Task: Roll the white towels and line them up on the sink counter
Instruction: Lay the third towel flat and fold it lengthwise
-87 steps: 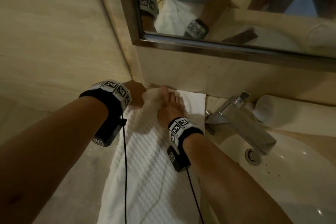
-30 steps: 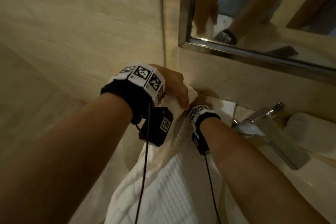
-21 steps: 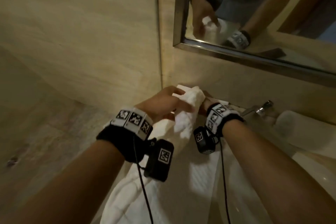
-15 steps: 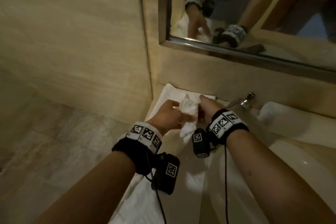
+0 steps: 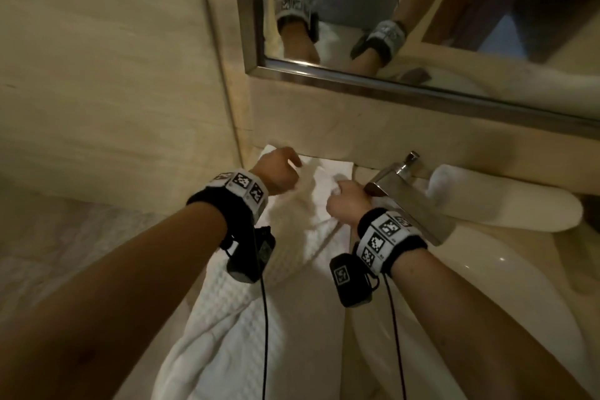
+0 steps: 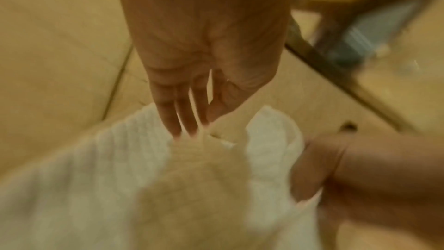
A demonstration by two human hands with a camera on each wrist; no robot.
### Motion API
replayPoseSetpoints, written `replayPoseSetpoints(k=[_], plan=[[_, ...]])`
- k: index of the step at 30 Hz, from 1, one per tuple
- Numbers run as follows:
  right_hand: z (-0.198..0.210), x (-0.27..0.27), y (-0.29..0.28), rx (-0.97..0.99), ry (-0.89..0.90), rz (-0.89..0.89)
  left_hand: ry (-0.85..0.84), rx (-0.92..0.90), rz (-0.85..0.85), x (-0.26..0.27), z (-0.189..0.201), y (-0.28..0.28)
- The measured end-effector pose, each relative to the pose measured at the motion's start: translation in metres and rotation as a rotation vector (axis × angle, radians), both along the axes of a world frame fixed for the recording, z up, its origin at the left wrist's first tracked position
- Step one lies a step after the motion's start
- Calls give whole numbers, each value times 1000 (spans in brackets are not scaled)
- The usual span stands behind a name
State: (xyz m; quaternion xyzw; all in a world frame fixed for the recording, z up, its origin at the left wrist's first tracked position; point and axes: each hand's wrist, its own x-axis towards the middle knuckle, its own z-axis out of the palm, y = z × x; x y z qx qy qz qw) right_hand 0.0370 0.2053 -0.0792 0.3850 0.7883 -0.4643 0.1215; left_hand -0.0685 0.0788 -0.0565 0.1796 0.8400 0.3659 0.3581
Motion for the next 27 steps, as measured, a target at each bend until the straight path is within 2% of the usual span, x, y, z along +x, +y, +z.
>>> replayPoseSetpoints(k=[2, 3, 6, 8, 11, 13, 17, 22, 25, 27], plan=[[0, 0, -5, -73, 118, -46, 440, -188, -289, -9, -8, 2], [6, 1, -9, -95, 185, -67, 522, -240, -408, -9, -7, 3], [22, 2, -9, -157, 312, -117, 516, -475, -631, -8, -3, 11], [33, 3, -7, -167, 335, -150, 587, -610, -685, -12, 5, 12], [39, 4, -11, -144, 318, -212, 637, -637, -544, -31, 26, 2], [44, 6, -13, -61, 277, -184, 660, -664, -438, -49, 39, -4], [54, 8, -7, 134, 207, -123, 800, -726, -379, -71, 55, -16], [38, -5, -2, 243, 48, -16, 675, -584, -350, -71, 36, -17], [24, -16, -4, 269, -29, 48, 562, -602, -394, -62, 16, -15], [14, -23, -7, 284, -71, 38, 491, -618, -365, -61, -1, -16]])
